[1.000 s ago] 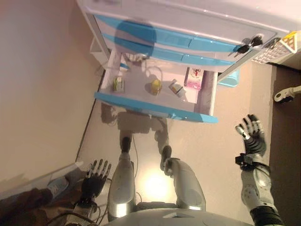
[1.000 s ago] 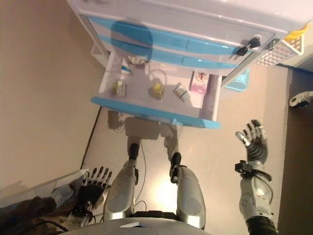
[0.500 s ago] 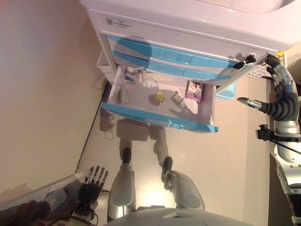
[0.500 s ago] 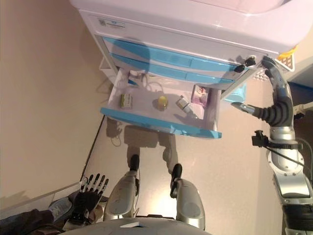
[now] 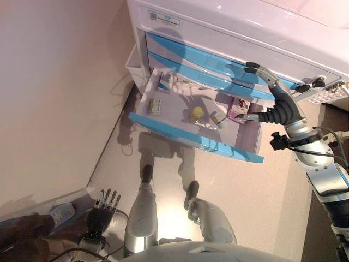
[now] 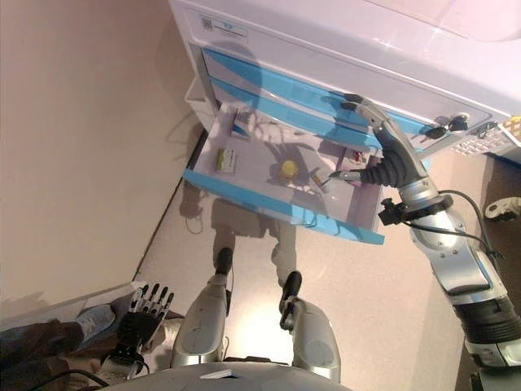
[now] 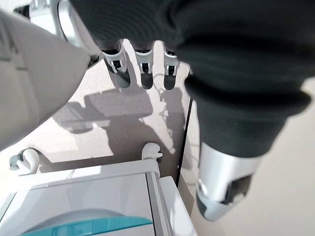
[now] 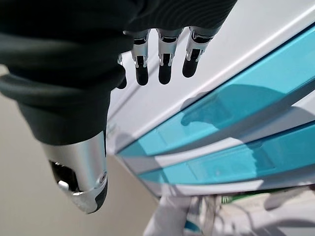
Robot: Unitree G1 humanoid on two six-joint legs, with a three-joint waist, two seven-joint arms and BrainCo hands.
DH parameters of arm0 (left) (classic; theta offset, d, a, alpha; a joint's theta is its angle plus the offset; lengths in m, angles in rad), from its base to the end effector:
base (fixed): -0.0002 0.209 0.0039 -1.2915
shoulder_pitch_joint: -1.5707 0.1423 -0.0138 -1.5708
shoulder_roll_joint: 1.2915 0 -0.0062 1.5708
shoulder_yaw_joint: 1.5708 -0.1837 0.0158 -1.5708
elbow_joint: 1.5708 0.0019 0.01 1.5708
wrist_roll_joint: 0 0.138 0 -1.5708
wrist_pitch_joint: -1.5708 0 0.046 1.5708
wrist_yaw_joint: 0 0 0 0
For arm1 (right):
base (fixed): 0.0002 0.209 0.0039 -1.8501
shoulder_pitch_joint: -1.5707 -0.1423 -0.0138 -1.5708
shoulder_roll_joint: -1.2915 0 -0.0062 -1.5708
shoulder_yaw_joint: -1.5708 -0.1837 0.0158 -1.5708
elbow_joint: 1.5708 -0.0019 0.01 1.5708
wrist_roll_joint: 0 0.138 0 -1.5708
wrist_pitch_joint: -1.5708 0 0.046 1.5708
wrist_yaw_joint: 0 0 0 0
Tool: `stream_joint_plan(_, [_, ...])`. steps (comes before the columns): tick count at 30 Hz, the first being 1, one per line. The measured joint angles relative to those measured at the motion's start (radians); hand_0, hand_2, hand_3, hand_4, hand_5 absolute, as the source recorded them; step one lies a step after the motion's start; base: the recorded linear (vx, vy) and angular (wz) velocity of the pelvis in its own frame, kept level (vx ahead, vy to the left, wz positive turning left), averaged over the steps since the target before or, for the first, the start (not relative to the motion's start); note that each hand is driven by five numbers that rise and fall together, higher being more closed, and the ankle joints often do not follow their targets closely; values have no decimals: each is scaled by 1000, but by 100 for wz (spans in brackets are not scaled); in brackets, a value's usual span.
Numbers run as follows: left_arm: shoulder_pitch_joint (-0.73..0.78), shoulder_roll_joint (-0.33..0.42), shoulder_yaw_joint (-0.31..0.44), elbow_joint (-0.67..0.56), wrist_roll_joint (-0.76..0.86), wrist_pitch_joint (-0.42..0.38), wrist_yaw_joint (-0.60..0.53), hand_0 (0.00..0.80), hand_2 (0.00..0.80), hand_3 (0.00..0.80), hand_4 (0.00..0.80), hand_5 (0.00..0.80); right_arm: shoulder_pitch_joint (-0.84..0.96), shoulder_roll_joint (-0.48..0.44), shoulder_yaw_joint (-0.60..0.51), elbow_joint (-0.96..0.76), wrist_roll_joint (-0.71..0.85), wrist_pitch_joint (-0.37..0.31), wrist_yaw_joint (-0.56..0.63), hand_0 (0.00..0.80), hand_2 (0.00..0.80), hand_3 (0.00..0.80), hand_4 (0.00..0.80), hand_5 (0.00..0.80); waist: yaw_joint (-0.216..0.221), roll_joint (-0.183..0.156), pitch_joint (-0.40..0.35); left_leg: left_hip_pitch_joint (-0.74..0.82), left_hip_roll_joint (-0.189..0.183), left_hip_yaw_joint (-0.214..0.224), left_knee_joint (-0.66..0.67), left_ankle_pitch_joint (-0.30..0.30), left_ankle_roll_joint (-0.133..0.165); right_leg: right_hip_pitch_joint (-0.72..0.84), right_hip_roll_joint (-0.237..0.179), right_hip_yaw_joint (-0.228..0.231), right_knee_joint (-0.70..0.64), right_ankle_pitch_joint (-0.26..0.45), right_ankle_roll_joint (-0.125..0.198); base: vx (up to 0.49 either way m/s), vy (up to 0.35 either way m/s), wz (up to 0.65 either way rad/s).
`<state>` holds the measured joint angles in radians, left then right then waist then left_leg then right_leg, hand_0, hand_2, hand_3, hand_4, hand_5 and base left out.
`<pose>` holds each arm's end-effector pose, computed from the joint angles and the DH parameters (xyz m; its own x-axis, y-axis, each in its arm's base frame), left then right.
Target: Open the drawer and pick up the medicine
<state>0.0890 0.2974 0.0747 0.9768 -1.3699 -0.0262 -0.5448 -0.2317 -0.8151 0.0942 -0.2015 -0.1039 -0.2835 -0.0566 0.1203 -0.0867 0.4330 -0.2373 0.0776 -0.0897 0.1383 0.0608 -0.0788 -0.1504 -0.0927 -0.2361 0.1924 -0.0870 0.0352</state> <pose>0.0821 0.2598 -0.0946 0.8655 0.1320 -0.4833 -0.4927 0.3984 -0.7736 0.2247 -0.2246 0.1738 0.7713 0.4333 0.4663 0.1091 0.6317 -0.7675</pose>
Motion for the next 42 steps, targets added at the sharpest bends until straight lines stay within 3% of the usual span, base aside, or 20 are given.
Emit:
stream_joint_plan(9, [-64, 18, -23, -14, 35, -8, 11, 0, 0, 0, 0, 0, -122, -19, 157, 96, -110, 79, -5, 0, 0, 0, 0, 0, 41, 7, 59, -13, -14, -19, 1, 5, 7, 3, -10, -23, -1, -3, 5, -9, 5, 10])
stream_joint_plan(18, [-81, 32, -41, -19, 37, -8, 35, 0, 0, 0, 0, 0, -169, -22, 237, 201, -175, 111, -27, 0, 0, 0, 0, 0, 48, 16, 66, -15, -30, -25, 0, 11, 15, 10, -20, -23, 1, -9, 15, -1, 8, 7])
stream_joint_plan(31, [-90, 30, -63, -21, 38, -19, 49, 0, 0, 0, 0, 0, -198, -22, 304, 364, -237, 182, -100, 0, 0, 0, 0, 0, 52, 39, 81, -22, -34, -32, 0, 13, 17, 7, -22, -25, 3, -10, 17, -1, 2, 0])
stream_joint_plan(42, [-92, 30, -71, -24, 38, -18, 60, 0, 0, 0, 0, 0, -226, 12, 317, 465, -240, 196, -130, 0, 0, 0, 0, 0, 55, 45, 84, -22, -48, -37, 0, 16, 22, 6, -35, -27, 16, -16, 25, 1, 2, 1])
